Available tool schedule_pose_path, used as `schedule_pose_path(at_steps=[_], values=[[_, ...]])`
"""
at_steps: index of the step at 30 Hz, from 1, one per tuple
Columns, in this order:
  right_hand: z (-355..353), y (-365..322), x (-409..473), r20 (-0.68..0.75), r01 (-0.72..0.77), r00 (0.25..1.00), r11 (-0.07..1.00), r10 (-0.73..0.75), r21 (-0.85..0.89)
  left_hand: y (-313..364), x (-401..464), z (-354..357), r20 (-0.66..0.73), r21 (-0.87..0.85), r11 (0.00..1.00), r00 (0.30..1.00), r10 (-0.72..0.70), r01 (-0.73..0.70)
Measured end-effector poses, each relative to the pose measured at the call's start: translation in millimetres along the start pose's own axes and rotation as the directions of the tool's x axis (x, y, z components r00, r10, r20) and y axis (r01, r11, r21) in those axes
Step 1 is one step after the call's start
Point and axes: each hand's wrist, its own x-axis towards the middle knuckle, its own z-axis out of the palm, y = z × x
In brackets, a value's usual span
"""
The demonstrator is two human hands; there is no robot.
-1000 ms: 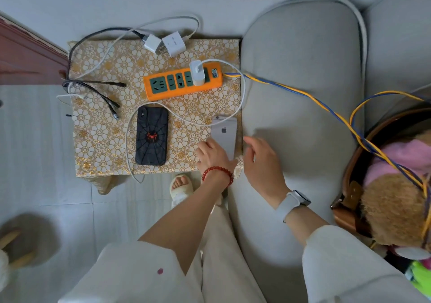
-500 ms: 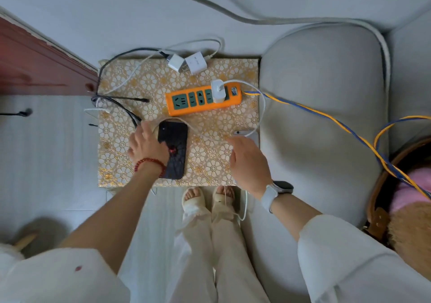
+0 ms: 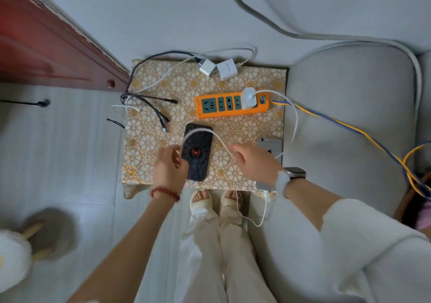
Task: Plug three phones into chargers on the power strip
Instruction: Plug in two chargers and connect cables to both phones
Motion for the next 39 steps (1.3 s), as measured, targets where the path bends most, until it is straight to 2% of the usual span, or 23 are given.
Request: schedule_pose_path(at_steps=[2, 3, 4, 6, 7, 8, 9, 12, 14, 17, 19, 21, 25, 27, 29, 30, 31, 32, 33, 34, 35, 36, 39], values=[[-9.2, 11.8, -16.3, 0.190, -0.017, 0.981, 0.997, 0.031, -0.078, -1.8, -39.3, -0.7, 0.159, -0.043, 0.994, 0.982, 0.102, -0.097], [-14.0, 17.4, -22.9, 0.295, -0.018, 0.953, 0.984, 0.069, -0.175, -3.2, -54.8, 1.4, 0.314, -0.032, 0.992, 0.941, 0.123, -0.119], [-18.4, 21.5, -27.8, 0.374, -0.013, 0.919, 0.959, 0.123, -0.284, -4.8, -65.0, 3.6, 0.508, 0.029, 0.989, 0.854, 0.113, -0.148], [-24.3, 24.8, -30.8, 0.412, -0.005, 0.888, 0.902, 0.202, -0.432, -6.8, -65.7, 9.6, 0.836, 0.252, 0.911, 0.547, -0.034, -0.328], [-25.8, 23.7, -29.5, 0.400, -0.004, 0.892, 0.889, 0.210, -0.458, -5.6, -60.2, 10.9, 0.892, 0.323, 0.852, 0.432, -0.130, -0.412], [-26.7, 21.3, -25.9, 0.374, 0.004, 0.907, 0.887, 0.191, -0.462, -3.1, -51.8, 12.1, 0.899, 0.372, 0.815, 0.391, -0.197, -0.444], [-27.5, 15.9, -20.6, 0.335, 0.017, 0.931, 0.896, 0.149, -0.444, -1.2, -41.1, 12.1, 0.879, 0.403, 0.811, 0.425, -0.215, -0.424], [-30.3, -8.3, 1.0, 0.073, 0.069, 0.996, 0.957, -0.051, -0.282, 4.2, -3.2, 3.9, 0.688, 0.388, 0.893, 0.717, -0.115, -0.229], [-36.2, -28.7, 20.6, -0.149, 0.139, 0.971, 0.949, -0.187, -0.283, 6.9, 22.1, -4.8, 0.527, 0.329, 0.933, 0.848, -0.052, -0.147], [-51.9, -51.5, 62.6, -0.358, 0.133, 0.886, 0.901, -0.294, -0.412, 7.7, 56.6, -13.5, 0.293, 0.352, 0.923, 0.955, 0.050, -0.156], [-61.8, -57.1, 91.9, -0.366, 0.069, 0.890, 0.875, -0.270, -0.478, 10.6, 80.4, -17.8, 0.142, 0.362, 0.920, 0.984, 0.105, -0.151], [-68.3, -54.3, 118.5, -0.331, -0.026, 0.926, 0.846, -0.180, -0.532, 13.2, 109.0, -18.9, 0.090, 0.387, 0.911, 0.989, 0.116, -0.142], [-63.4, -39.4, 141.4, -0.260, -0.162, 0.965, 0.836, 0.024, -0.524, 19.7, 155.3, -11.2, 0.259, 0.505, 0.840, 0.963, 0.073, -0.199], [-59.1, -36.9, 142.1, -0.342, -0.157, 0.939, 0.922, 0.028, -0.354, 24.2, 166.1, -8.1, 0.300, 0.504, 0.825, 0.947, 0.111, -0.257], [-63.2, -43.1, 139.8, -0.422, -0.161, 0.892, 0.986, 0.164, 0.042, 28.9, 167.7, -10.4, 0.222, 0.405, 0.862, 0.948, 0.230, -0.304], [-69.3, -47.0, 140.6, -0.406, -0.162, 0.858, 0.915, 0.316, 0.370, 29.9, 165.4, -13.1, 0.160, 0.320, 0.890, 0.944, 0.288, -0.325], [-76.6, -51.1, 141.7, -0.305, -0.112, 0.827, 0.669, 0.473, 0.735, 29.0, 160.6, -17.6, 0.112, 0.238, 0.904, 0.935, 0.337, -0.355], [-85.8, -55.9, 141.4, -0.146, 0.002, 0.818, 0.251, 0.557, 0.968, 27.1, 154.2, -23.5, 0.091, 0.181, 0.900, 0.918, 0.385, -0.395], [-94.4, -58.0, 140.6, -0.018, 0.128, 0.824, -0.156, 0.566, 0.979, 23.1, 146.8, -30.2, 0.095, 0.163, 0.880, 0.895, 0.436, -0.446], [-102.5, -57.6, 139.2, 0.035, 0.224, 0.830, -0.391, 0.557, 0.893, 18.3, 138.5, -37.9, 0.113, 0.175, 0.850, 0.867, 0.485, -0.497], [-109.0, -56.4, 136.9, 0.057, 0.273, 0.824, -0.483, 0.564, 0.832, 11.9, 129.8, -44.9, 0.129, 0.198, 0.819, 0.842, 0.523, -0.539], [-112.9, -57.4, 134.1, 0.074, 0.278, 0.821, -0.509, 0.567, 0.815, 5.2, 121.6, -51.4, 0.136, 0.227, 0.791, 0.823, 0.551, -0.568], [-112.4, -59.1, 127.0, 0.141, 0.188, 0.800, -0.466, 0.584, 0.865, -12.6, 105.0, -64.4, 0.128, 0.340, 0.739, 0.808, 0.576, -0.581]])
